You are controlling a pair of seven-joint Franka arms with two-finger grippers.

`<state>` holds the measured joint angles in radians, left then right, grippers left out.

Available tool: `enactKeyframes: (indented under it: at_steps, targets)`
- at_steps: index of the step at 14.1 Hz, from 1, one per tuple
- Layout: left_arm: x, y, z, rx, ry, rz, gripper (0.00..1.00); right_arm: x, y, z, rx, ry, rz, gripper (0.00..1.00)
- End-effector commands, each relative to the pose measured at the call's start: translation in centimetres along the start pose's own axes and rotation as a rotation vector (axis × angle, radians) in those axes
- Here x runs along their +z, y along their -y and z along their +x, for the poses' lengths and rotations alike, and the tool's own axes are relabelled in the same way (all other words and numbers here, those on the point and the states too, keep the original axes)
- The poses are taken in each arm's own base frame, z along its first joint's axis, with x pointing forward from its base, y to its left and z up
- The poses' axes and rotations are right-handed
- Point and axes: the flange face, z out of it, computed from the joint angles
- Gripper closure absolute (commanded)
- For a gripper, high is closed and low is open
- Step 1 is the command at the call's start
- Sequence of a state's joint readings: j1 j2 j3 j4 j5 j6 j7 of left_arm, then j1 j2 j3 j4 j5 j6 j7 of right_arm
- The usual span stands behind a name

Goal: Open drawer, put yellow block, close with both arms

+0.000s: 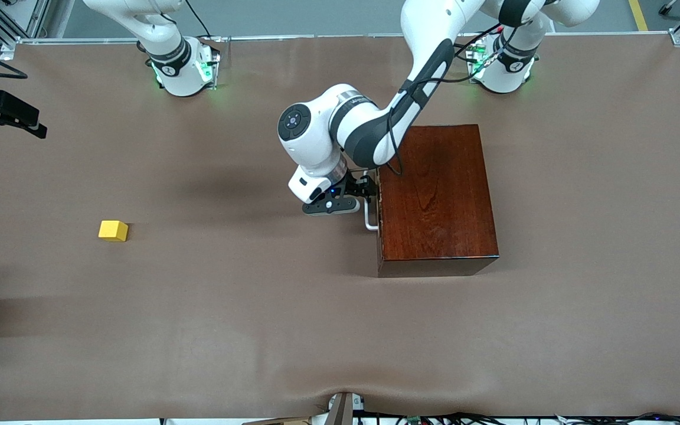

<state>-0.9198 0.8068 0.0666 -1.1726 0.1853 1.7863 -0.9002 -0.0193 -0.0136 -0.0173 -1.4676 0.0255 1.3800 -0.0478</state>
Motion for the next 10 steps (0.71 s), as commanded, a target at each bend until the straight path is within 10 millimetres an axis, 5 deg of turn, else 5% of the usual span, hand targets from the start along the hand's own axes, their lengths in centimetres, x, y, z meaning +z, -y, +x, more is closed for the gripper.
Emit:
enactKeyframes:
  at_steps: [1, 10]
  targets:
    - [0.19, -0.31, 0.02, 0.016, -0.018, 0.031, 0.0, -0.03, -0.03, -0.17, 0.005, 0.003, 0.018, 0.0]
    - [0.42, -1.3, 0.21, -0.03, -0.042, -0.02, 0.0, -0.03, -0.03, -0.17, 0.005, 0.003, 0.018, 0.0]
